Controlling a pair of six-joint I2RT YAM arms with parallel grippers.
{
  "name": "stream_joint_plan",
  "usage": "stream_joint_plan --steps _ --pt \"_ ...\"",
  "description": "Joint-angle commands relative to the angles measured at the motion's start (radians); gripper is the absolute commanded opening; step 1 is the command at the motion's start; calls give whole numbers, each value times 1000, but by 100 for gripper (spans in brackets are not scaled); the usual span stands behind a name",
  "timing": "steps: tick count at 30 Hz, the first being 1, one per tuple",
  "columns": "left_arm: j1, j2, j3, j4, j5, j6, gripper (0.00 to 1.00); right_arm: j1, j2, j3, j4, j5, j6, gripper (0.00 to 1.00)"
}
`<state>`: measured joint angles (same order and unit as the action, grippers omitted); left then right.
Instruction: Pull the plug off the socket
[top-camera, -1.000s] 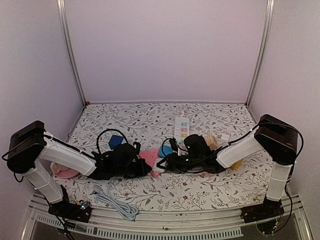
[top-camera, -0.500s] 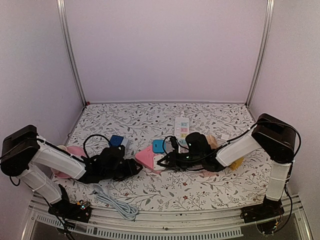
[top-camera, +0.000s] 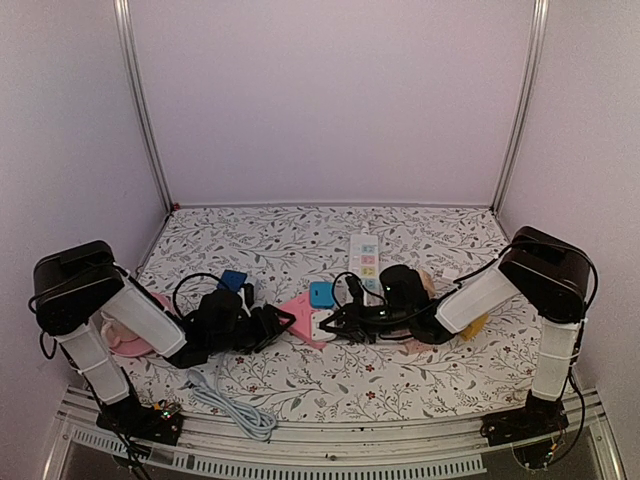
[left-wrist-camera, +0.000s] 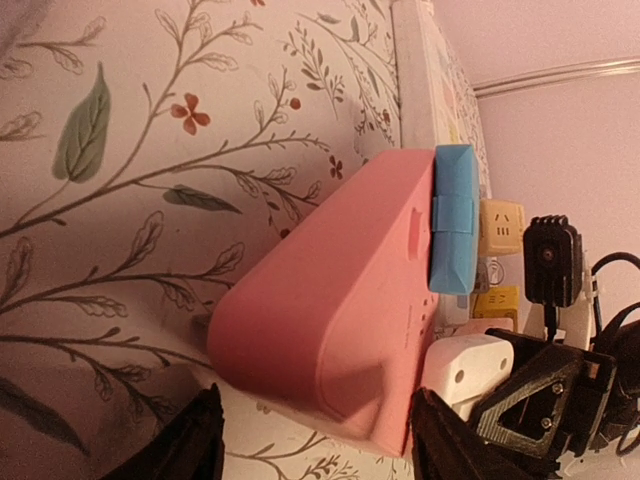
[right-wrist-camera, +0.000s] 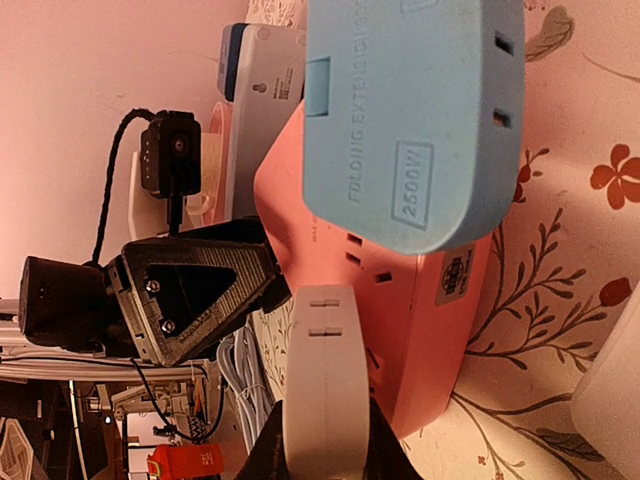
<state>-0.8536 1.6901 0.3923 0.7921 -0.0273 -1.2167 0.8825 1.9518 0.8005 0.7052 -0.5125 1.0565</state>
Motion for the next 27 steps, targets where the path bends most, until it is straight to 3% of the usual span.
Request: stream_joint_plan --steps 1,14,25,27 --pt "12 54 23 124 46 -29 63 -6 15 1 105 -47 16 9" --pt "14 61 63 207 78 -31 44 -10 32 0 149 -90 38 9" --pt "11 59 33 280 87 -48 3 -11 13 -22 226 -113 75 9" --pt "7 51 13 315 85 -59 0 -11 1 -34 242 -110 76 9"
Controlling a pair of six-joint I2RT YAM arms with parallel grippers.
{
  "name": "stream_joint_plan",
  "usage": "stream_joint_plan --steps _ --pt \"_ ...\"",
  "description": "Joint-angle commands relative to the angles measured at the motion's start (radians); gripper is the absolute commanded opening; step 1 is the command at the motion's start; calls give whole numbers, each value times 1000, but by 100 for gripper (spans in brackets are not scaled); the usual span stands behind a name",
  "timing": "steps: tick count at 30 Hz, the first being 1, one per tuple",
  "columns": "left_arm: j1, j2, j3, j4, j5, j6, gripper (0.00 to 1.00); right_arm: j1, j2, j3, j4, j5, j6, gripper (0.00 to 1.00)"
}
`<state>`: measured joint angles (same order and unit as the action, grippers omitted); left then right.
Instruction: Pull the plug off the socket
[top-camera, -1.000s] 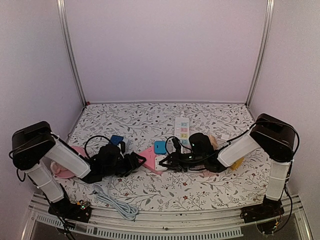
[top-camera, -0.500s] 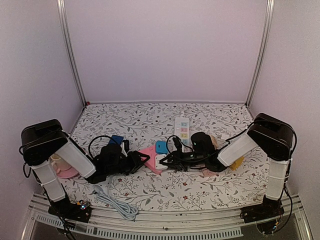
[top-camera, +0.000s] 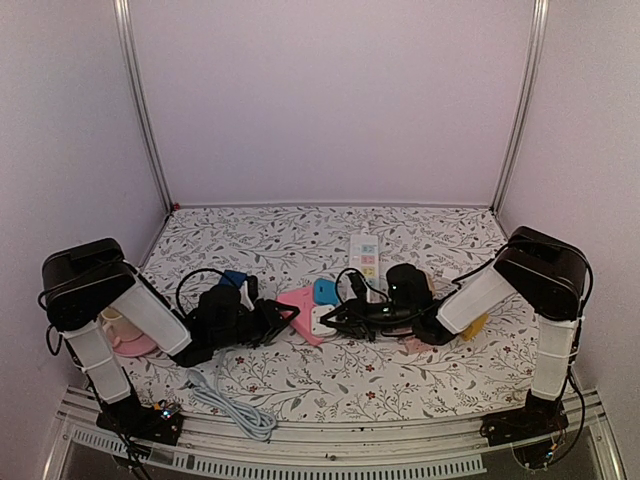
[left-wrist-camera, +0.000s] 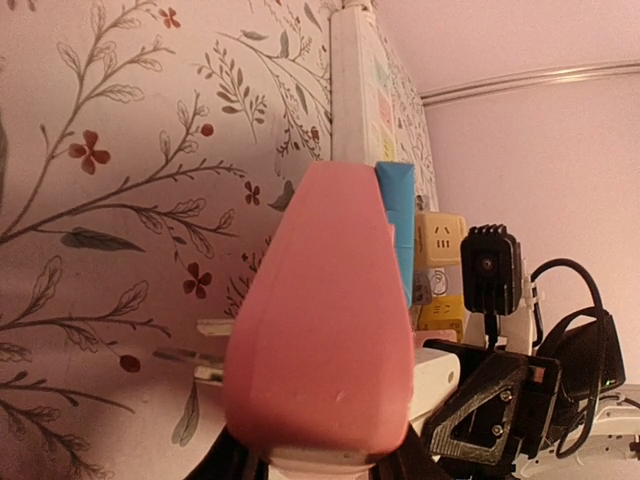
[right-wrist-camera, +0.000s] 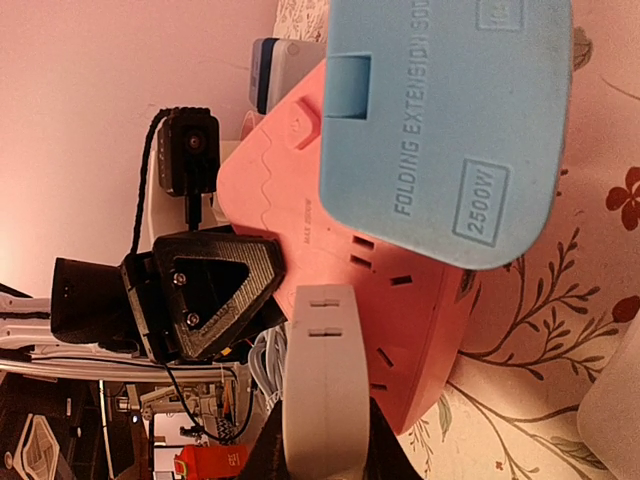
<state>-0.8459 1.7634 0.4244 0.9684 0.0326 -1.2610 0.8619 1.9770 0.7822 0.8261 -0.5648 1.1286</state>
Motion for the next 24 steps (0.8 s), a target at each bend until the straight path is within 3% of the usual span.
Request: stream_joint_plan --steps 1,10,24 --pt "-2 -29 -31 158 19 -19 0 9 -32 -23 130 -58 3 9" --pt "-36 -90 -126 298 -84 -25 0 12 -84 -102 346 -73 53 8" --pt "-63 -113 -137 288 -145 -18 0 12 -158 -140 525 -90 70 6"
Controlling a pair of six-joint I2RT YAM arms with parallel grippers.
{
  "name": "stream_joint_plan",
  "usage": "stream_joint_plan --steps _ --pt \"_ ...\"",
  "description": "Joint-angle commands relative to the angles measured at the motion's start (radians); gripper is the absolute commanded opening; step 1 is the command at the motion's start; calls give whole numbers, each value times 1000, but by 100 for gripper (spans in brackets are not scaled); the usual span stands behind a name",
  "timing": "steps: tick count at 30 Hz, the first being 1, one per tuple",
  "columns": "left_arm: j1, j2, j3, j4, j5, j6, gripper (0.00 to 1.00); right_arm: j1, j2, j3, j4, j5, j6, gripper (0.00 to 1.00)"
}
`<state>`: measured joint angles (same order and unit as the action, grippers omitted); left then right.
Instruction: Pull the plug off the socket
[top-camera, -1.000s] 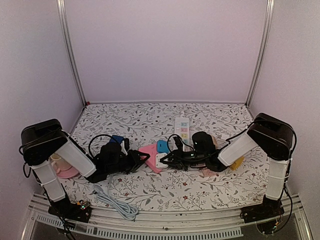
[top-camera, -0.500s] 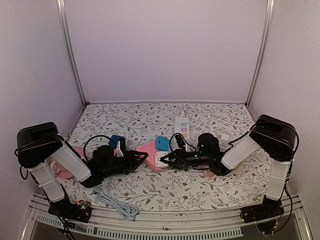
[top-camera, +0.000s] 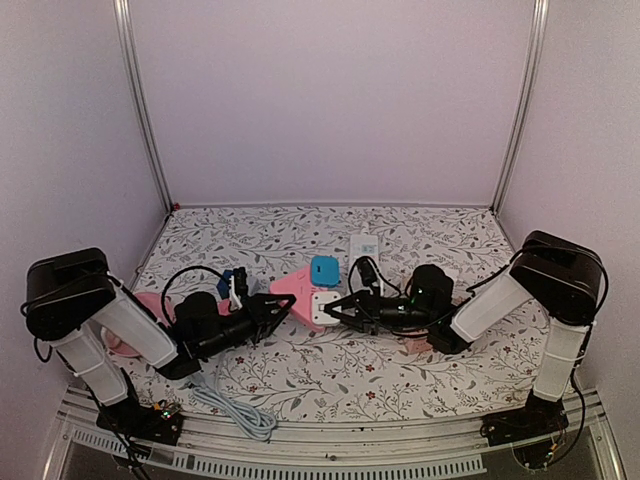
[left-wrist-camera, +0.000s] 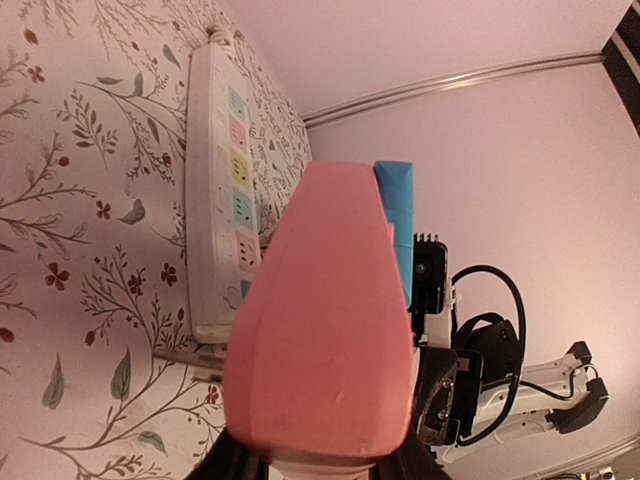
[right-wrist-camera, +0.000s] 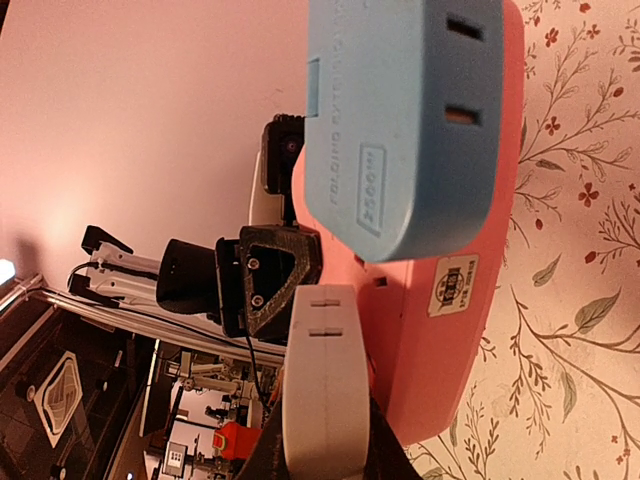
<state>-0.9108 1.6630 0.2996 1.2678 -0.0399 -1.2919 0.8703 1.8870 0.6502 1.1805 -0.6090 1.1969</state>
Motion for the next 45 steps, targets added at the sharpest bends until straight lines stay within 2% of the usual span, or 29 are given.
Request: stream_joint_plan --steps 1,10,26,34,45 --pt "1 -14 -14 -13 -76 14 0 5 -73 -10 174 -47 0 6" --pt "-9 -29 -17 -38 -97 20 0 17 -85 -11 255 -84 3 5" --pt "-20 -66 -2 -166 -150 11 0 33 -184 -9 155 -83 -85 4" --pt "-35 -111 36 -298 -191 45 0 36 -216 -5 102 -81 -121 4" --pt "-42 -140 45 -332 -211 75 0 32 -243 -8 47 -72 -121 4"
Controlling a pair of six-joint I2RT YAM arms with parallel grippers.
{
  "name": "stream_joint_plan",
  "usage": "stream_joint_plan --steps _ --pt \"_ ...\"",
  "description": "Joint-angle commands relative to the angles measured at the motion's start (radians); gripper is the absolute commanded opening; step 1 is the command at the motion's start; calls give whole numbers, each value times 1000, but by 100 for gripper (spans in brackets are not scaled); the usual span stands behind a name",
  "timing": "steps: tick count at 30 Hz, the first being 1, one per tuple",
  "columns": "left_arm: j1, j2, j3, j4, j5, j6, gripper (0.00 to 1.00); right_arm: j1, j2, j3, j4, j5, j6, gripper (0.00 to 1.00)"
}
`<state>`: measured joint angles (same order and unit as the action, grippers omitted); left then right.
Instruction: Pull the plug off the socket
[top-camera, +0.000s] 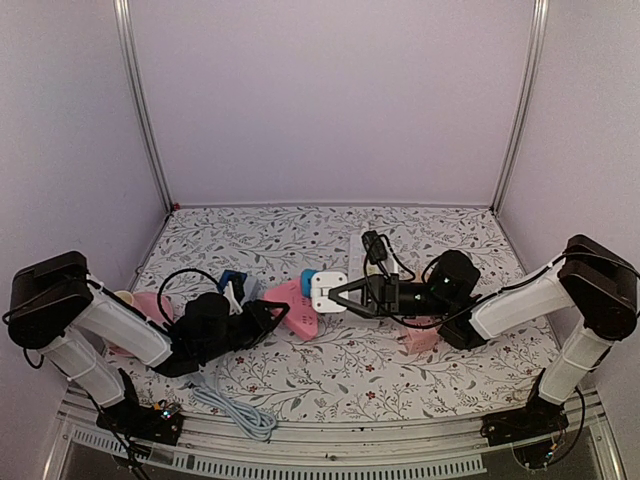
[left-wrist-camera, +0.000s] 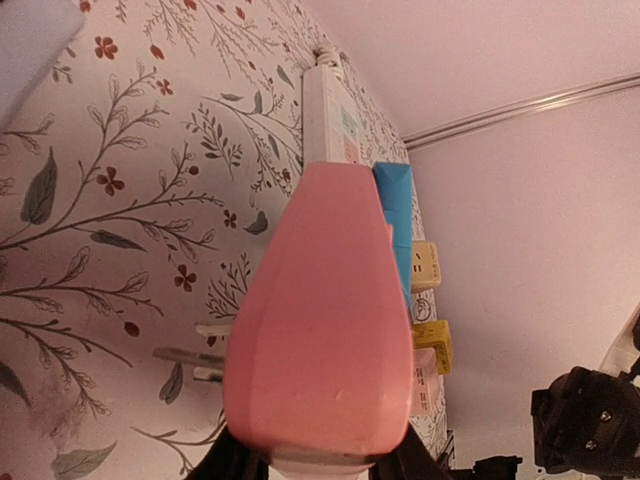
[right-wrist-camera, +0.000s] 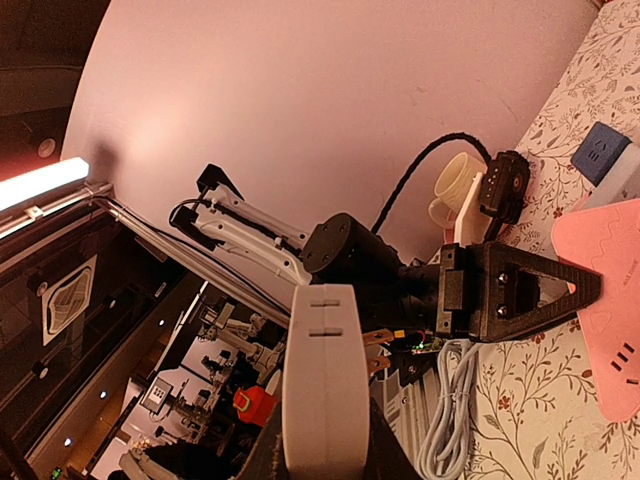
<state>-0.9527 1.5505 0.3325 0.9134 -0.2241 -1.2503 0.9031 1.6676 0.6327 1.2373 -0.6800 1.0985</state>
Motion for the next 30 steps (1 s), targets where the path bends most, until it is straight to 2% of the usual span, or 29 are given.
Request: stream_joint_plan --steps 1,13,19,22,30 --pt "0 -36 13 16 -31 37 0 -5 -28 7 -39 3 -31 4" --pt "0 -261 19 -255 -161 125 0 -36 -114 -7 -503 174 -242 5" --pt "0 -357 21 -333 -193 167 0 -36 -146 22 -814 333 -357 5" --pt "0 -370 25 -342 -190 183 0 -36 -142 20 -876 359 -391 6" --pt "-6 -293 75 -288 -126 214 0 -13 -58 26 -885 341 -393 6"
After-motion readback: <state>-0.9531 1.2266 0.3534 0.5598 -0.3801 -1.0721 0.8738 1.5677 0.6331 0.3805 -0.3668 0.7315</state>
